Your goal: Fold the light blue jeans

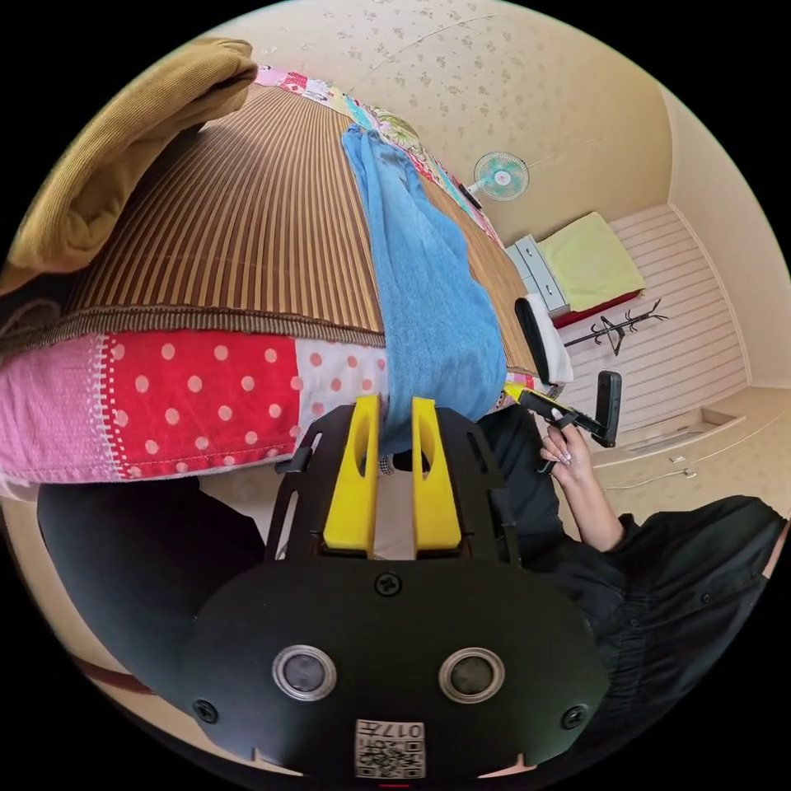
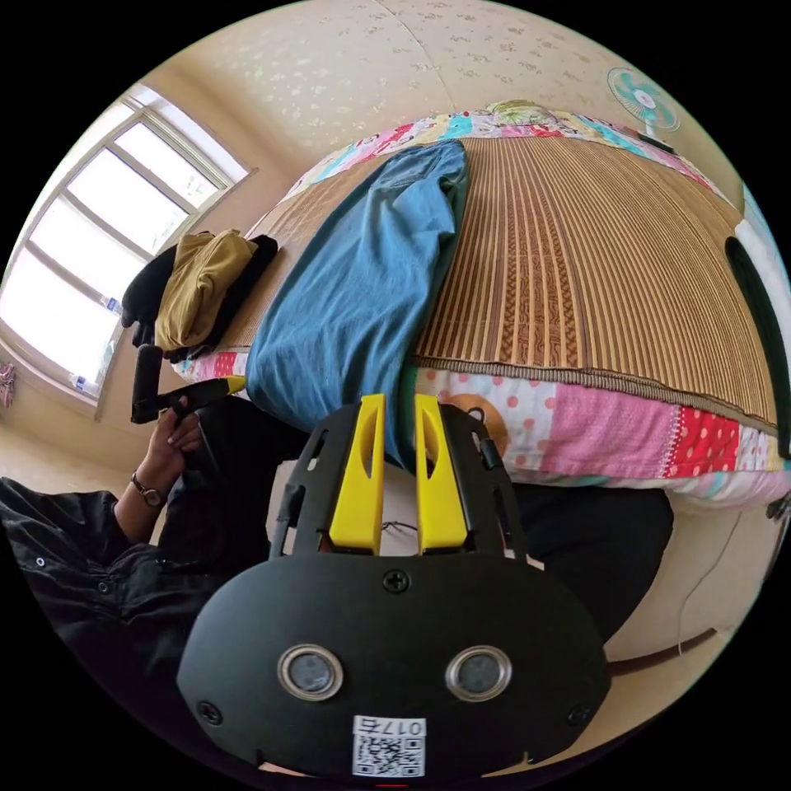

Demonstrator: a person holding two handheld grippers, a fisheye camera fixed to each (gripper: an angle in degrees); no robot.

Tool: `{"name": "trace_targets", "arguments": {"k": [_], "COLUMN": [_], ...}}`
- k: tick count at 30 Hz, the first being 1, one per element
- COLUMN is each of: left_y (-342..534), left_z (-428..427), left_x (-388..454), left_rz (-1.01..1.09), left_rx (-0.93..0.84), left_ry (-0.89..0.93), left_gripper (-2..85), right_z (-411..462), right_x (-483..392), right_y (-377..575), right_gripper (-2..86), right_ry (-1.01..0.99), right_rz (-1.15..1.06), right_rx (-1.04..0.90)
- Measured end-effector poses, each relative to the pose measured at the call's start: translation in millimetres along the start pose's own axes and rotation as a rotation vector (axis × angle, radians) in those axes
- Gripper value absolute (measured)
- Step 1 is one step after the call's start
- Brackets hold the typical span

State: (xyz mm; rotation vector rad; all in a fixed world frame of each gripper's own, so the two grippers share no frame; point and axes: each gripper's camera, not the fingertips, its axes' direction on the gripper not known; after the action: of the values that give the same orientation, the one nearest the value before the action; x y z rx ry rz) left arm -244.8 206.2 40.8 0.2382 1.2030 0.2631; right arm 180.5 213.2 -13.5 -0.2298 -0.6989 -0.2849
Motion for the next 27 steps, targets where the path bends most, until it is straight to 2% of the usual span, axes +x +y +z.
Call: {"name": "trace_targets", "arguments": {"k": [4,11,16,18,21,27], "left_y": [3.4,1.5,4.9,0.0,-6.6,-8.6], "left_z": [9.4,5.1,-10.3,5.3,20.0,-3.4], "left_x": [-6.6,-8.6,2.4,-7.4,-3.3,-5.5], "left_rz": [-0.013,0.012,0.192,0.113,0.114,0.108], "left_rx": [-0.004,-0.028,-0.026,-0.122,-0.188,-0.09], "left_ry": [0.017,0.001,0.128,0.093,0.009,0.061], "left_gripper": [4.8,2.1,-0.5,-0.6,-0.3,7.1], "right_z": [29.9,29.5,5.0,18.8,41.2,-14.1], "right_x": [-13.4,-28.4,-34.5,-30.1,-21.6,-38.3], "right_y": [13.7,15.3,26.1,24.9,20.6,-13.2], "right_gripper": [6.0,2.5,1.5,1.4,1.2,2.9], "right_ry": [0.038,0.065,0.164,0.188,0.249,0.167], "right_rz": [0.022,-0.011,0.012,0.014,0.08,0.054], "right_rx": [-0.028,-0.093,0.013,-0.059,-0.188,0.048]}}
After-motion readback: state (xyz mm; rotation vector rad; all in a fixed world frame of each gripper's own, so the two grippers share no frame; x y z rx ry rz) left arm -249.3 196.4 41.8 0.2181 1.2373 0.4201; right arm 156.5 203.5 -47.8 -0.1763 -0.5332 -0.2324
